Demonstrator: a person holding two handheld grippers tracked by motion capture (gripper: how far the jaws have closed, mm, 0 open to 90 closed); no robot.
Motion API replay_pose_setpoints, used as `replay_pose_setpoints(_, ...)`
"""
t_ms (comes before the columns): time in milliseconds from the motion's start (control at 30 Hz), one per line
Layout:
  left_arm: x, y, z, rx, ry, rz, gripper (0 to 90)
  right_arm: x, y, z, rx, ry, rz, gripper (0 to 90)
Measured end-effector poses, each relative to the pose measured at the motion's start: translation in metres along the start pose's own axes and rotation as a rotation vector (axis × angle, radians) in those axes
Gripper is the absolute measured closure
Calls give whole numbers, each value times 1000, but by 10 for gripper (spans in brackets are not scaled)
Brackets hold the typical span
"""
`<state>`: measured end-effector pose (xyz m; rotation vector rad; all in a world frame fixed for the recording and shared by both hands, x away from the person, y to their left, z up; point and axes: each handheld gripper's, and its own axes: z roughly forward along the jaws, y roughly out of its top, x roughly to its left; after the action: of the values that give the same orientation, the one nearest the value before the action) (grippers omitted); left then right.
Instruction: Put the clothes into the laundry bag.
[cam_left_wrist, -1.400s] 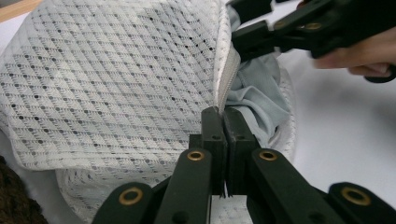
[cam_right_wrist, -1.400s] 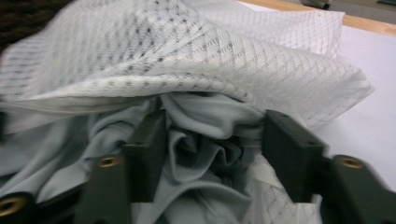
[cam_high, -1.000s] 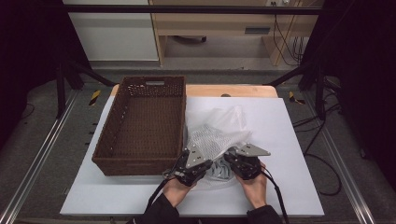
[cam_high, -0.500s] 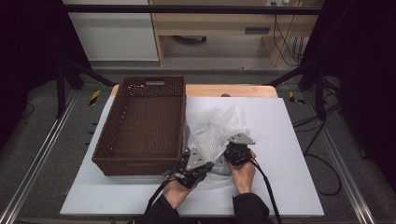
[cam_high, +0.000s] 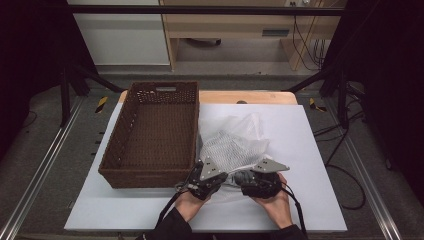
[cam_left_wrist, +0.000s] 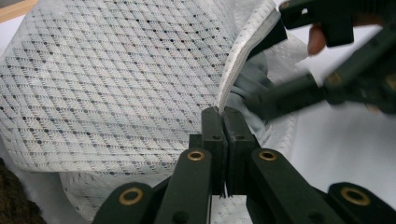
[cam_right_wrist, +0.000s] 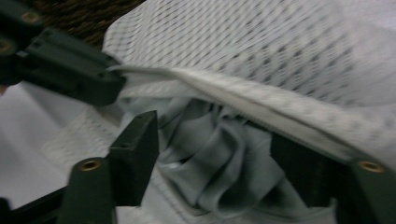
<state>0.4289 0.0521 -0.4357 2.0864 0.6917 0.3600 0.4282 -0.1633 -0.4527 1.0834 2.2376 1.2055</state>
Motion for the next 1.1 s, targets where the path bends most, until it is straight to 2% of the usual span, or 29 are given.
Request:
replay_pose_setpoints(67, 0, 0, 0, -2, -1, -1, 881, 5, -3, 9, 22, 16, -10, 307)
replay_pose_setpoints(133, -1, 0, 0, -4, -2, 1, 881, 7, -3, 20, 45, 22, -18, 380)
replay_pose_setpoints(167, -1, 1, -1, -4, -2, 3, 881, 8, -4, 25, 55, 28, -12, 455)
replay_pose_setpoints(233, -2, 1, -1, -4, -2, 3, 881, 9, -5, 36, 75, 6, -22, 719)
replay_pose_setpoints(267, -3, 1, -1, -5, -1, 7, 881, 6, -5, 46, 82, -20, 16, 771)
replay_pose_setpoints(300, -3, 1, -1, -5, 1, 12, 881, 6, -5, 46, 82, -20, 16, 790)
replay_pose_setpoints(333, -3, 2, -1, -5, 2, 12, 881, 5, -3, 47, 71, -24, 37, 800)
replay_pose_setpoints(367, -2, 2, -2, -7, -4, 5, 882, 7, 1, 50, 46, -63, 22, 808)
replay_pose_setpoints(433, -1, 2, -3, -9, -11, 0, 882, 7, 3, 51, 39, -73, 18, 809)
replay_pose_setpoints(533, -3, 3, -5, -14, -23, 3, 882, 6, 10, 57, 8, -100, 38, 810)
replay_pose_setpoints(600, -6, 5, -7, -17, -25, 11, 883, 1, 12, 64, -8, -134, 82, 810)
replay_pose_setpoints(633, -8, 5, -8, -17, -25, 18, 882, -7, 10, 71, -13, -175, 123, 811)
replay_pose_setpoints(667, -10, 6, -8, -17, -23, 30, 882, -10, 10, 72, -22, -191, 143, 809)
replay_pose_setpoints(767, -9, 5, -6, -10, -23, 24, 882, -13, 10, 74, -32, -219, 165, 802)
replay_pose_setpoints(867, -7, 1, -2, 8, -17, 22, 882, -12, 10, 72, -30, -215, 149, 756)
replay_pose_setpoints(900, -5, -1, 1, 15, -21, 10, 882, -11, 10, 66, -14, -193, 150, 582)
replay_pose_setpoints(933, -5, -1, 1, 15, -21, 10, 882, -11, 10, 66, -14, -193, 150, 582)
replay_pose_setpoints(967, -4, -2, 2, 17, -21, 7, 882, -11, 10, 62, -1, -182, 143, 525)
replay_pose_setpoints(1033, -4, -2, 3, 20, -14, 13, 882, -7, 9, 53, 33, -179, 97, 400)
replay_pose_setpoints(1100, -4, -2, 4, 19, -15, 10, 881, -6, 4, 40, 29, -178, 70, 288)
